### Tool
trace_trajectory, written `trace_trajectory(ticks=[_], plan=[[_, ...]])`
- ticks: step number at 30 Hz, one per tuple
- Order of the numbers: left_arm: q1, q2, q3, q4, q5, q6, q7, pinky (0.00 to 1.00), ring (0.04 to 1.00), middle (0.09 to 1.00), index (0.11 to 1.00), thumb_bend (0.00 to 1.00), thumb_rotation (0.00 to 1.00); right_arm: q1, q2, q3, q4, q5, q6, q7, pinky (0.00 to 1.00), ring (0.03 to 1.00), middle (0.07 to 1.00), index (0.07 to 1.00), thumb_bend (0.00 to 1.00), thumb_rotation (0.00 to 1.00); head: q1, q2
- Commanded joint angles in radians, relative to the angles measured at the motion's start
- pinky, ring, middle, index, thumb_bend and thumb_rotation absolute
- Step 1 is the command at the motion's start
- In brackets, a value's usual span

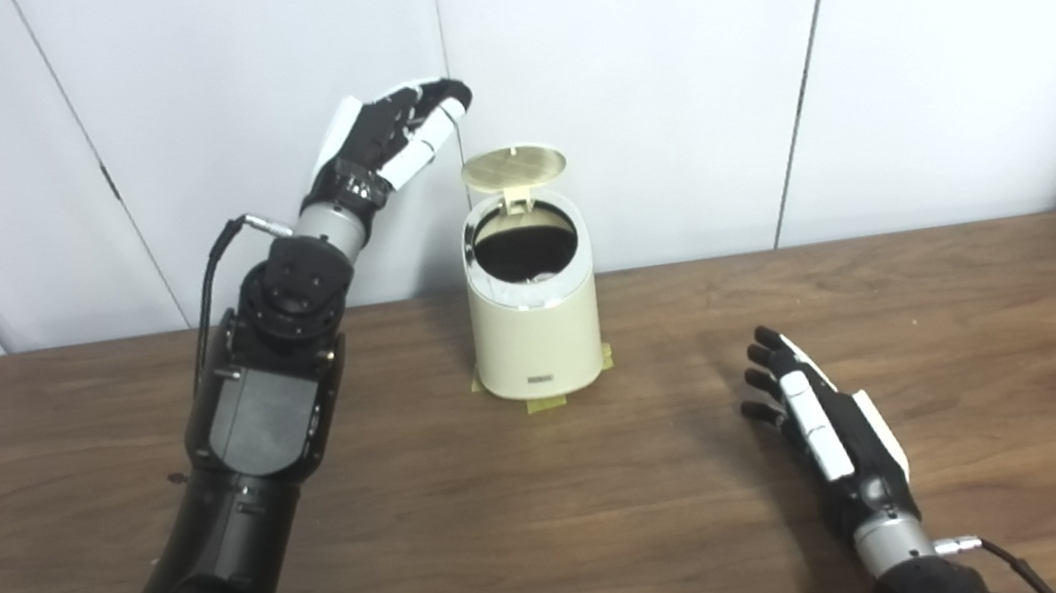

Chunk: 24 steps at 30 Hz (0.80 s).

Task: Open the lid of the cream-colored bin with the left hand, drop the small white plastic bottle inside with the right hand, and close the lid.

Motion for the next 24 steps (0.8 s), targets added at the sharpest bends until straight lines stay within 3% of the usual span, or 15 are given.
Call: trace_trajectory(ticks=[1,5,8,12,15,24], plan=[[-0.087,0.031,-0.009,-0.012,0.023,-0.053,-0.012,0.79,0.861,0.853,0.846,0.49,0.75,-0.020,-0.006,0.007,-0.024,-0.029,-0.048,-0.010,0.75,0.868,0.896,0.917,0.47,0.91,0.001,0.000],[-0.109,0.046,-0.044,-0.001,0.054,-0.045,-0.040,0.84,0.891,0.879,0.840,0.49,0.75,-0.017,-0.007,0.008,-0.027,-0.040,-0.048,-0.010,0.74,0.863,0.890,0.916,0.46,0.91,0.003,0.001],[-0.122,0.063,-0.098,-0.011,0.117,-0.029,-0.061,0.88,0.890,0.874,0.832,0.51,0.82,-0.015,-0.006,0.008,-0.029,-0.044,-0.049,-0.009,0.74,0.863,0.890,0.917,0.47,0.91,0.001,0.003],[-0.126,0.079,-0.166,-0.041,0.210,-0.033,-0.075,0.82,0.846,0.834,0.798,0.50,0.82,-0.015,-0.008,0.011,-0.026,-0.054,-0.052,-0.010,0.74,0.859,0.888,0.917,0.48,0.92,0.001,0.004],[-0.126,0.095,-0.212,-0.062,0.280,-0.033,-0.091,0.76,0.833,0.846,0.823,0.52,0.83,-0.015,-0.011,0.012,-0.024,-0.066,-0.052,-0.011,0.73,0.855,0.883,0.918,0.47,0.93,0.003,0.004],[-0.131,0.126,-0.272,-0.061,0.395,-0.096,-0.140,0.71,0.800,0.816,0.783,0.56,0.85,-0.016,-0.010,0.016,-0.014,-0.095,-0.048,-0.016,0.72,0.851,0.876,0.921,0.50,0.96,0.002,0.005]])
